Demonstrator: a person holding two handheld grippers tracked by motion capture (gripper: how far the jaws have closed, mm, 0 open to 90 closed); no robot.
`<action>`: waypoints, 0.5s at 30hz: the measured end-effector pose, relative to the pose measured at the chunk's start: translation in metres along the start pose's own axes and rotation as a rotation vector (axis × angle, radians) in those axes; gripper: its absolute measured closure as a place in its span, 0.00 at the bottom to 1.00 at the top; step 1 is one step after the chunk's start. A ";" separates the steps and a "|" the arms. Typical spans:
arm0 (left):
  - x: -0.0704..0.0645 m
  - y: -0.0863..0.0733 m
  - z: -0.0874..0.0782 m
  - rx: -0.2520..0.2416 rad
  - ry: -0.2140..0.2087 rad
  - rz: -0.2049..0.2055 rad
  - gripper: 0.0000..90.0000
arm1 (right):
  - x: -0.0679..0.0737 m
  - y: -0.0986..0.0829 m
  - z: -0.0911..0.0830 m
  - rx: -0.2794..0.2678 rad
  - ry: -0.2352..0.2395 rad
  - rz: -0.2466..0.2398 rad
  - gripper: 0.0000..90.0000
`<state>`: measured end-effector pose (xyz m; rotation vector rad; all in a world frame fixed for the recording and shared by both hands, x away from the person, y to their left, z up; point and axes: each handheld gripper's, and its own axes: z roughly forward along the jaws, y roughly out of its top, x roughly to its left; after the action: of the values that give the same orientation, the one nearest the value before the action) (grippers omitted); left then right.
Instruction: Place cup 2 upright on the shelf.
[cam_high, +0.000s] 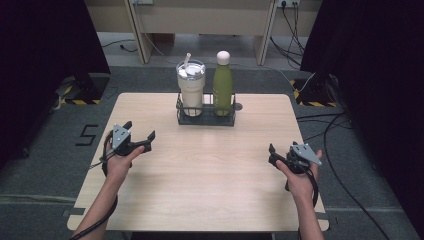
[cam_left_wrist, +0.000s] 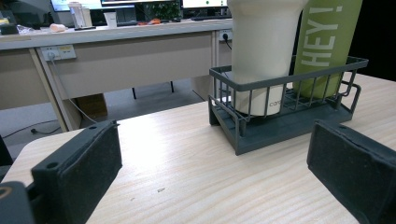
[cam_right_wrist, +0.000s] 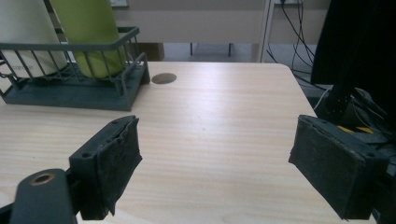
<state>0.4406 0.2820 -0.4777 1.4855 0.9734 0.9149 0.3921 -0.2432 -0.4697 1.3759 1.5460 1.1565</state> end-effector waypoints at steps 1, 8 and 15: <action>0.000 0.000 0.000 0.000 0.000 0.001 0.02 | -0.001 -0.002 -0.001 0.003 -0.004 0.000 0.17; -0.001 -0.001 0.000 0.003 -0.003 0.003 0.02 | -0.010 -0.013 -0.007 0.016 -0.024 0.013 0.17; -0.002 -0.001 0.001 0.003 -0.005 0.002 0.02 | -0.015 -0.024 -0.011 0.027 -0.038 0.030 0.17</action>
<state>0.4405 0.2800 -0.4789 1.4904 0.9699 0.9111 0.3768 -0.2600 -0.4898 1.4354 1.5241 1.1245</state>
